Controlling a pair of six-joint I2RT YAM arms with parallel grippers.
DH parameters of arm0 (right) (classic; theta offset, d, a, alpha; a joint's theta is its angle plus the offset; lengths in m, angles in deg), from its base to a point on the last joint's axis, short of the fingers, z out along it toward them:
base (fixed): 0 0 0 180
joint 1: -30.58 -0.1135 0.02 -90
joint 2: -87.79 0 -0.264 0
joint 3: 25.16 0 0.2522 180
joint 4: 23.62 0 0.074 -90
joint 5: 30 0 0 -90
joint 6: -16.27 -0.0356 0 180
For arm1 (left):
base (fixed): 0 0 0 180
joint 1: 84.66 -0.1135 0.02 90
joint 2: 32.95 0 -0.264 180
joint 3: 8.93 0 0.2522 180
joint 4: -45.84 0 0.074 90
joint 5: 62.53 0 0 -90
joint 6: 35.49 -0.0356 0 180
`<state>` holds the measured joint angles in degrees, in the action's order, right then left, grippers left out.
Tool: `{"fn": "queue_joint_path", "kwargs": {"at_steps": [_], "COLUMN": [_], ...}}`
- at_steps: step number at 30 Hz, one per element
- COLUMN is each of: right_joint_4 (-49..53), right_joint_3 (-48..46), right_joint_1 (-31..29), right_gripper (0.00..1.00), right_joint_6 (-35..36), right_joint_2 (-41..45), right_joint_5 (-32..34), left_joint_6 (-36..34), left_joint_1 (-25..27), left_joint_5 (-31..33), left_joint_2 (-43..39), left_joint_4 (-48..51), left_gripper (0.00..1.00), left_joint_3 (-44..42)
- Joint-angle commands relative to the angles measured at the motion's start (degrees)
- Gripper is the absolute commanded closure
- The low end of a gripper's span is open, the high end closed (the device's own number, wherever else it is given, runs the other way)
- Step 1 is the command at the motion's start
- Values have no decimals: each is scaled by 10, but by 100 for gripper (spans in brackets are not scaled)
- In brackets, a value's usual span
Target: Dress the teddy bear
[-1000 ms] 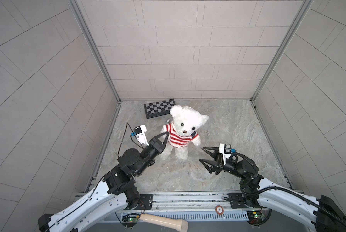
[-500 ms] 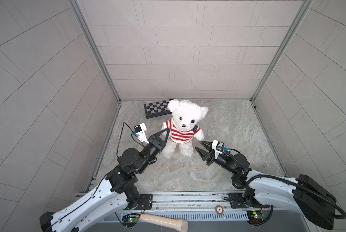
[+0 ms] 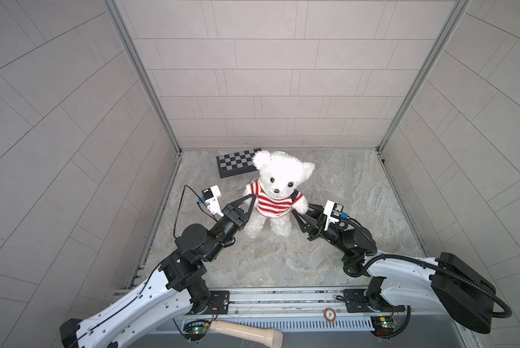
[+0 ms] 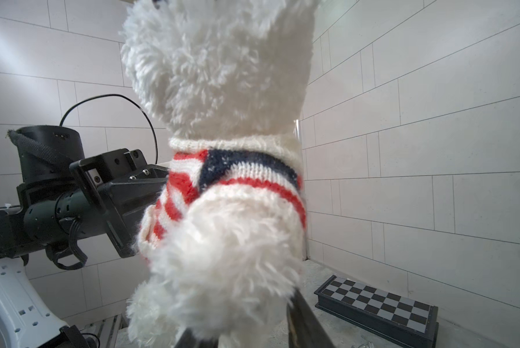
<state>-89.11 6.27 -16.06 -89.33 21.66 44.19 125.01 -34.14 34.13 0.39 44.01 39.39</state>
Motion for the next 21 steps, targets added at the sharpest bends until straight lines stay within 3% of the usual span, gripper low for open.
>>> {"fn": "queue_joint_path", "kwargs": {"at_steps": [1,5,10,21], "right_joint_4": [-23,-24,-24,-23], "right_joint_3": [17,24,19,-41], "right_joint_1": [-4,-4,-4,-4], "right_gripper": [64,75,99,100], "right_joint_6": [-14,-13,-9,12], "right_joint_2": [-7,-6,-5,-21], "right_joint_5": [0,-15,-11,15], "left_joint_6": [-5,-5,-1,-1], "left_joint_1": [-3,-3,-3,-3], "left_joint_5": [-19,-26,-24,-27], "left_joint_2": [1,7,6,15], "left_joint_4": [-59,-55,-65,-90], "left_gripper": [100,100,100,100], "left_joint_3": [0,5,-4,-2]}}
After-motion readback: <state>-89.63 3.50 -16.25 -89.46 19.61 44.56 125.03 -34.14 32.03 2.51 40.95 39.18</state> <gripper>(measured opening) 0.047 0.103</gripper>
